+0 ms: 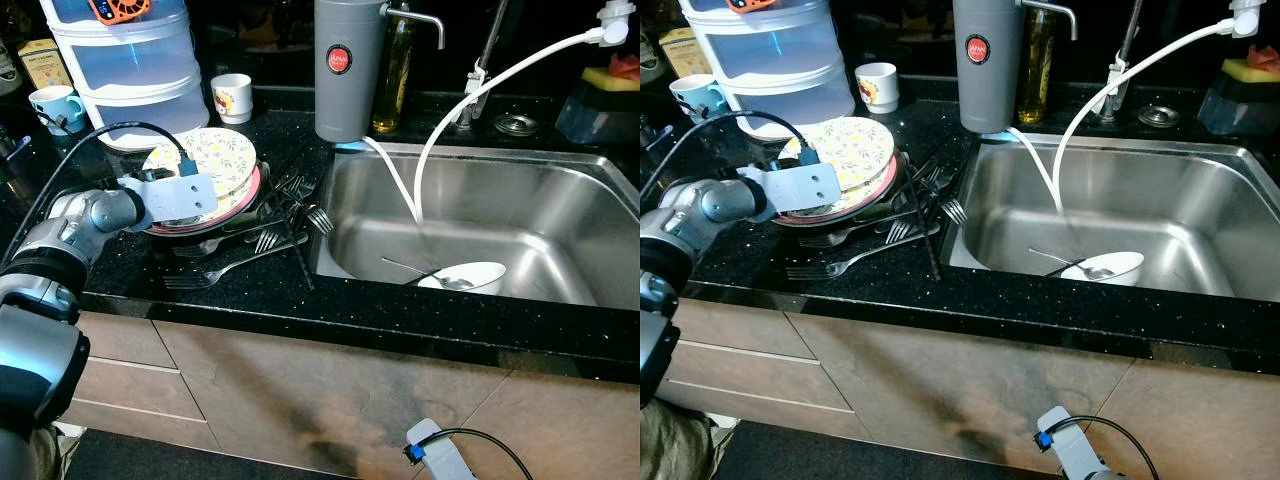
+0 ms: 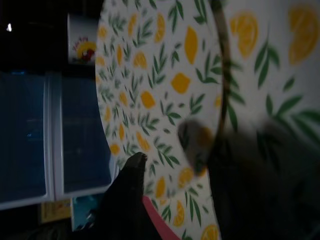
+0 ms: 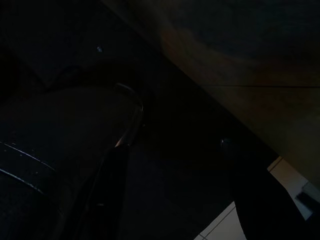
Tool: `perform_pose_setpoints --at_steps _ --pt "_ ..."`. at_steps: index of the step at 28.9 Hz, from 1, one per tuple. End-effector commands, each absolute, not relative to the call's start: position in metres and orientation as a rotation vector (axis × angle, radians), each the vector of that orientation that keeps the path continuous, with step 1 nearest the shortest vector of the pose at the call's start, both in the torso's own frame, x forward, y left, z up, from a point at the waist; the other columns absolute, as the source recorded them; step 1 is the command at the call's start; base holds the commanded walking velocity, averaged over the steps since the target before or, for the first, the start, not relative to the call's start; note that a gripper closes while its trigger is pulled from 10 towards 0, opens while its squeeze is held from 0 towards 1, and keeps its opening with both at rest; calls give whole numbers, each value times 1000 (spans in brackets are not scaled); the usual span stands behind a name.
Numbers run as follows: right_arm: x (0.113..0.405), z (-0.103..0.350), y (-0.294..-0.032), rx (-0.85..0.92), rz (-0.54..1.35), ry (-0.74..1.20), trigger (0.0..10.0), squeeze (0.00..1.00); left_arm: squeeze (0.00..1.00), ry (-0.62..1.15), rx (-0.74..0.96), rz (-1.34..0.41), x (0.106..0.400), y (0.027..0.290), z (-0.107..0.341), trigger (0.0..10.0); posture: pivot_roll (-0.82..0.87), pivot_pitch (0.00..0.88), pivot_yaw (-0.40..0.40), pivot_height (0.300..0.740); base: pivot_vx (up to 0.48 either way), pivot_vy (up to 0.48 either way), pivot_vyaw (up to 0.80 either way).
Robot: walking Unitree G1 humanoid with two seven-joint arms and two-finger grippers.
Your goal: Kitchen organization
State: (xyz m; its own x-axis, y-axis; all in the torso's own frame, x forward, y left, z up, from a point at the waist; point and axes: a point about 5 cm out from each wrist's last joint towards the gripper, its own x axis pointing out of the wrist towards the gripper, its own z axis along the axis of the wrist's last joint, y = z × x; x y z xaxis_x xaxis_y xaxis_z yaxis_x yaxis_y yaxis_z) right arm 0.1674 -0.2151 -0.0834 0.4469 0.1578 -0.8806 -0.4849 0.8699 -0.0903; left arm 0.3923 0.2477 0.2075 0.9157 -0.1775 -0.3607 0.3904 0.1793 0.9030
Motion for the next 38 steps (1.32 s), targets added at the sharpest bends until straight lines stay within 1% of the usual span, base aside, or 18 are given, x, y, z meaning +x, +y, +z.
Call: perform_pose_setpoints --at_steps 1,3,12,15,18,20,21,22,24,28,36,38 --pt "168 -83 -215 -362 414 1031 10000 0 0 227 1375 -359 388 261 202 0 -52 24 13 740 0 0 0" --pt "168 -83 -215 -362 413 1031 10000 0 0 224 1404 -320 388 266 202 0 -54 23 12 740 0 0 0" --pt "169 -83 -216 -366 412 1031 10000 0 0 213 1435 -188 385 281 201 0 -52 15 11 740 0 0 0" --pt "169 -83 -216 -366 411 1031 10000 0 0 207 1443 -167 384 283 201 0 -52 14 10 740 0 0 0" --pt "169 -83 -216 -370 412 1032 10000 0 0 154 1409 -142 386 281 210 0 -49 8 9 740 0 0 0" --pt "168 -83 -216 -372 412 1032 10000 0 0 70 1342 -144 390 273 223 0 -49 5 8 740 0 0 0" --pt "168 -83 -216 -372 412 1032 10000 0 0 70 1342 -144 390 273 223 0 -49 5 8 740 0 0 0" --pt "168 -83 -216 -373 412 1033 10000 0 0 4 1299 -150 393 266 236 0 -47 0 8 740 0 0 0" --pt "169 -83 -216 -374 412 1033 10000 0 0 -23 1282 -150 394 264 241 0 -47 0 8 740 0 0 0" --pt "169 -83 -216 -376 411 1033 10000 0 0 -174 1237 -134 398 250 272 0 -43 0 6 740 0 0 0" --pt "170 -82 -215 -377 411 1030 10000 0 0 -303 1197 -146 397 238 300 0 -41 0 12 740 0 0 0" --pt "170 -82 -215 -377 411 1029 10000 0 0 -382 1121 -182 394 229 317 0 -35 0 14 740 0 0 0"
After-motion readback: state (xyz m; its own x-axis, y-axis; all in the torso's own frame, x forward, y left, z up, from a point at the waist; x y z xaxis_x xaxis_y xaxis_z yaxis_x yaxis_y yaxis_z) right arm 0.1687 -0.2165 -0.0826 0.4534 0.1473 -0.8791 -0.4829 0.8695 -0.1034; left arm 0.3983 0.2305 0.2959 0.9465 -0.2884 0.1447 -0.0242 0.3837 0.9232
